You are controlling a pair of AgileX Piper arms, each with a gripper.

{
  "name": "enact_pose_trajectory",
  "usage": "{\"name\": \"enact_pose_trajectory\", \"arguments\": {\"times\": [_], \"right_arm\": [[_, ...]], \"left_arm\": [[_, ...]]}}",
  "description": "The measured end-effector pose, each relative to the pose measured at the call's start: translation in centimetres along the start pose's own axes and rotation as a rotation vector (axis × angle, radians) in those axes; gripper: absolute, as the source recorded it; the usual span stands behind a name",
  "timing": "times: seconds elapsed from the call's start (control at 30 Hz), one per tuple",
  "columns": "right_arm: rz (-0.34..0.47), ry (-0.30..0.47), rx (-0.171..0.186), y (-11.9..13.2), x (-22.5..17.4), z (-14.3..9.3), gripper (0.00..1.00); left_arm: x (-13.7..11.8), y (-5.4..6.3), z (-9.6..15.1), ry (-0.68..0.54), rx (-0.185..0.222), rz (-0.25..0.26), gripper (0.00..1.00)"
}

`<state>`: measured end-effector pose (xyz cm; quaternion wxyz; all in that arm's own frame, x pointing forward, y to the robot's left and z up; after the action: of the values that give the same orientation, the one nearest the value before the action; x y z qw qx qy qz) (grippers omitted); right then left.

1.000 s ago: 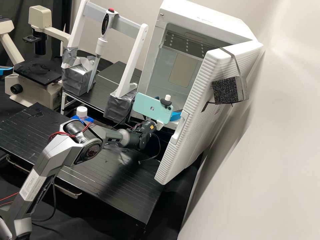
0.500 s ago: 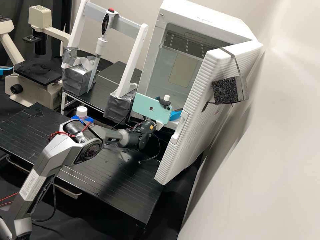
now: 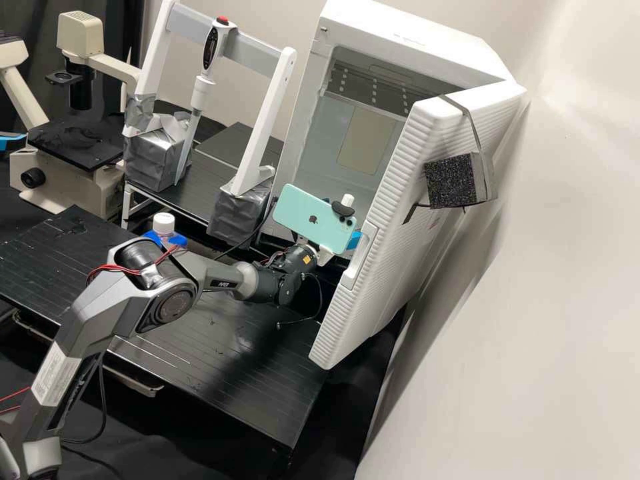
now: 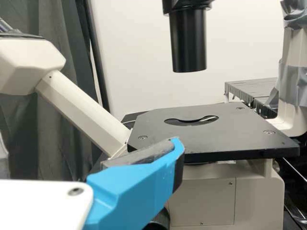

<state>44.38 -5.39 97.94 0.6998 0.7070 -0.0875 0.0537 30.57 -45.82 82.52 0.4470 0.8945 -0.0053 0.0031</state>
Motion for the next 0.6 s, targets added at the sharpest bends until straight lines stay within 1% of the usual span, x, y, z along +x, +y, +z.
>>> {"name": "enact_pose_trajectory", "arguments": {"times": [0.07,0.13,0.3,0.47,0.6], "right_arm": [[0.012,-0.003,0.020,0.2,0.0,0.0,0.00],[0.013,-0.004,0.026,0.2,0.0,0.0,0.00],[0.014,-0.003,0.026,0.3,-0.1,-0.1,0.00],[0.024,0.009,0.022,0.8,-0.2,-0.7,0.00],[0.048,0.019,0.019,1.1,-0.5,-1.2,0.00]], "left_arm": [[0.0,0.0,0.0,0.000,0.000,0.000,1.00],[0.0,0.0,0.0,0.000,0.000,0.000,1.00],[0.0,0.0,0.0,0.000,0.000,0.000,1.00],[0.0,0.0,0.0,0.000,0.000,0.000,1.00],[0.0,0.0,0.0,0.000,0.000,0.000,1.00]]}}
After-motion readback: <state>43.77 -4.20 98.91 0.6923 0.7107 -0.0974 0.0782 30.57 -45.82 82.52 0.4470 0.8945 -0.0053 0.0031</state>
